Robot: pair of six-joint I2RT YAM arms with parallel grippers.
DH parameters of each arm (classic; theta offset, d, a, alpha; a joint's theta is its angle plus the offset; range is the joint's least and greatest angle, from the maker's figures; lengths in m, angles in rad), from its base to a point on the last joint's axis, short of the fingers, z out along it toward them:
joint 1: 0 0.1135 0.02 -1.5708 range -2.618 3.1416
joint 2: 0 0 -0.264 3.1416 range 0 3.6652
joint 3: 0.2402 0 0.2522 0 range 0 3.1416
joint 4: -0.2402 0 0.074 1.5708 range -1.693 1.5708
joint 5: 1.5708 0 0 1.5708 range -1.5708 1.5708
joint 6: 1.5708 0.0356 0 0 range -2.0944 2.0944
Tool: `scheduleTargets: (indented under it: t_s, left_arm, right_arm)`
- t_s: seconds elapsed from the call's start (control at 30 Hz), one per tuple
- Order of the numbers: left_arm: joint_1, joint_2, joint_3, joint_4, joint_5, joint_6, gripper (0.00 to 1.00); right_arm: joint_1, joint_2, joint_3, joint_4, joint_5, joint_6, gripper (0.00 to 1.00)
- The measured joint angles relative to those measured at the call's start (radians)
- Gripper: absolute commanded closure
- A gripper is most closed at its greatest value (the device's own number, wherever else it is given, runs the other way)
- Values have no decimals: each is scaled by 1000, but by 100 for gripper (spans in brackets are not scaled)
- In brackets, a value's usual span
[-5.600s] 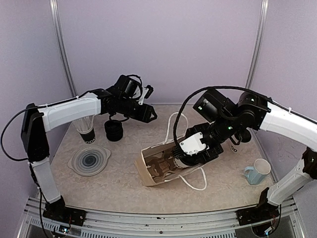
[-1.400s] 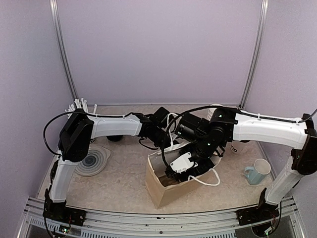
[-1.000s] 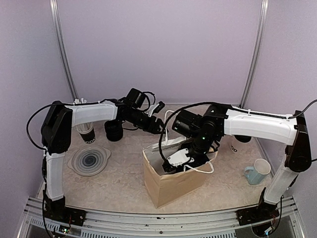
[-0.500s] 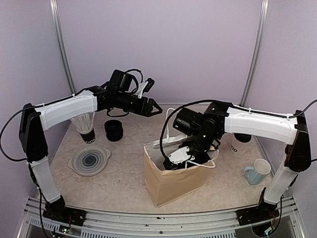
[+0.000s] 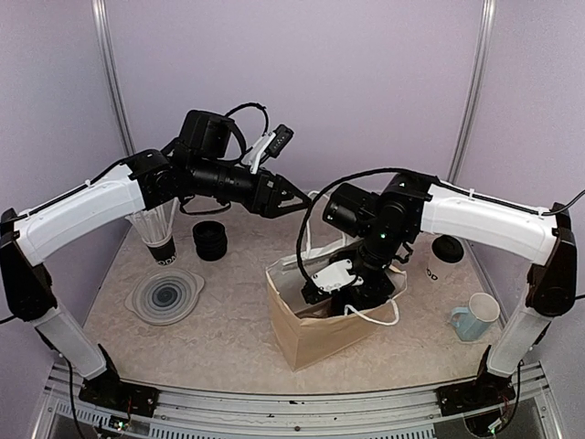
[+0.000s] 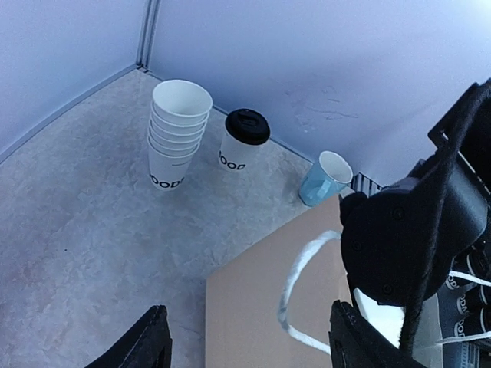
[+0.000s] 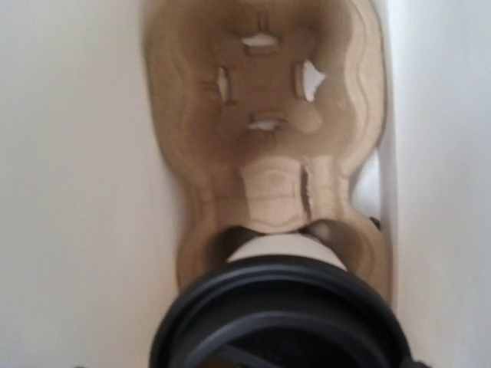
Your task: Pack the takeout coffee
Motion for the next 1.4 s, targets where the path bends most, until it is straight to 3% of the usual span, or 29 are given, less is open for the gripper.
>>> scheduleTargets:
  t_s: [0.1,0.23,0.4,0.83,1.4]
  left_arm:
    - [-31,4,-7,4,7,-10,34]
    - [-56,47,-1,13,19,-34,52]
    - [-62,141,29,30,45,-61,99]
    - [-18,171,103,27,-25,-14,100]
    - [17,298,198,19,-49,-1,100]
  right_arm:
    - [0,-7,19,-4,-3,-5,13]
    - [0,-19,20,-9,-4,-8,13]
    - [-1,-21,19,-8,-1,-8,14]
    - [-103,-55,49,3,-77,-80,13]
    - [-105,-108,180,32,-134,-105,13]
